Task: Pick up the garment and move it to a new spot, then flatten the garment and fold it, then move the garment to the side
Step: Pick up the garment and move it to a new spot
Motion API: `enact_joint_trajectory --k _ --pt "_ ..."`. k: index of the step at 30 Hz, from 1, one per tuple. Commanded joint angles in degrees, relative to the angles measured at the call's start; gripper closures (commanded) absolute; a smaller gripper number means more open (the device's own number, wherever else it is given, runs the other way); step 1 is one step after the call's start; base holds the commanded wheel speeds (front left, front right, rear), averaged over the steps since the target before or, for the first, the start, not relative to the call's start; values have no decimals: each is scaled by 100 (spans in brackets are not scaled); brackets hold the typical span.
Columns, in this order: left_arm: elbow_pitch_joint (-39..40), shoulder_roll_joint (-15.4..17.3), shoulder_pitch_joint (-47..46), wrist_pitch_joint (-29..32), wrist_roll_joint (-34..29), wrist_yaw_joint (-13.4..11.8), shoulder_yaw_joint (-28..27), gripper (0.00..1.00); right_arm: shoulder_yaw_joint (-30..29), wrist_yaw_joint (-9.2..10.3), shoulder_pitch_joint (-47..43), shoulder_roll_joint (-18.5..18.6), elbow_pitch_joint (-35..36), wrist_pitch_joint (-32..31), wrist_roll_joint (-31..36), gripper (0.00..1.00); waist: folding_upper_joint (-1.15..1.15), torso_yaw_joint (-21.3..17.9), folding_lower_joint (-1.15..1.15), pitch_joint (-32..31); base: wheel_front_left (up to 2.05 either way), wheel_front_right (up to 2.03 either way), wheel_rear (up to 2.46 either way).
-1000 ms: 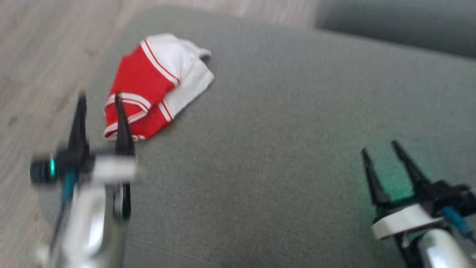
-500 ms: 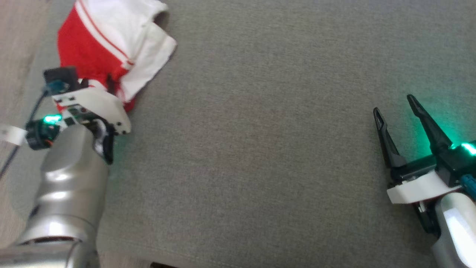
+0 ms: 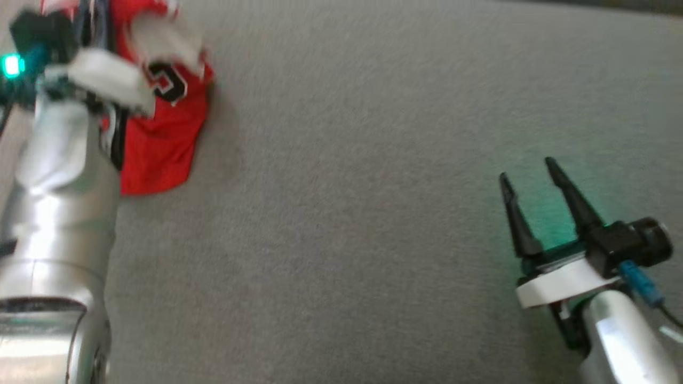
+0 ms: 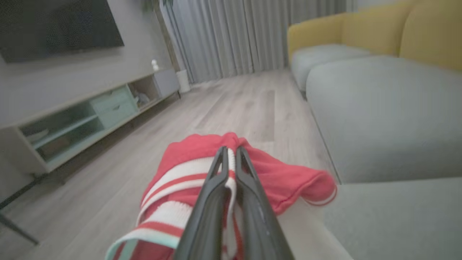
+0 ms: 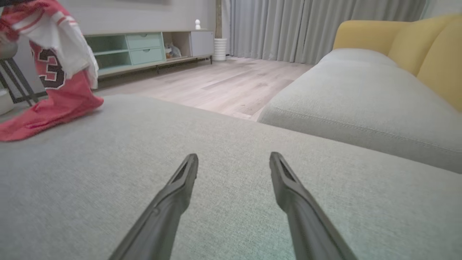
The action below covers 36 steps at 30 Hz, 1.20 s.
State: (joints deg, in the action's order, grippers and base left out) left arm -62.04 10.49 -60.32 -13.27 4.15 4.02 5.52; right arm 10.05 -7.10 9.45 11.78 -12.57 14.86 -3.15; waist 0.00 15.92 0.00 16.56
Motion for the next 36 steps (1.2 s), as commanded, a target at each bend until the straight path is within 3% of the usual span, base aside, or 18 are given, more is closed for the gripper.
enact_joint_trajectory --k 1,7,13,21,27,28,29,33,36 --pt "442 267 -353 -92 -135 57 78 100 166 -39 -154 -116 137 14 -90 0 0 -538 0 -620 0 0 0" --pt "1436 187 -421 -24 -349 190 528 100 259 -39 -277 -509 217 14 -146 0 0 -1581 0 -1126 0 0 0" --pt "2428 59 -140 493 -283 264 807 100 373 -39 -445 -713 383 14 -245 0 0 -2611 0 -1116 0 0 0" --pt "2983 -203 535 910 -103 304 1170 100 413 -39 -452 -846 502 14 -317 0 0 -3304 0 -685 0 0 0" --pt "2640 -538 1324 566 -5 320 1694 100 450 -39 -306 -884 488 14 -343 0 0 -3391 0 -262 0 0 0" --pt "2497 -582 1457 424 -25 305 1799 64 454 -39 -295 -886 456 14 -348 0 0 -3357 0 -222 0 0 0" --pt "2342 -620 1595 294 -65 265 1914 0 461 -39 -288 -887 418 14 -366 0 0 -3315 0 -199 0 0 0" --pt "2020 -735 2228 -104 129 65 2155 0 407 -39 -338 -889 264 14 -424 0 0 -3048 0 -304 0 0 0" --pt "2225 -756 2803 -165 531 -105 2250 0 319 -39 -445 -889 124 14 -396 0 0 -2770 0 -560 0 0 0"
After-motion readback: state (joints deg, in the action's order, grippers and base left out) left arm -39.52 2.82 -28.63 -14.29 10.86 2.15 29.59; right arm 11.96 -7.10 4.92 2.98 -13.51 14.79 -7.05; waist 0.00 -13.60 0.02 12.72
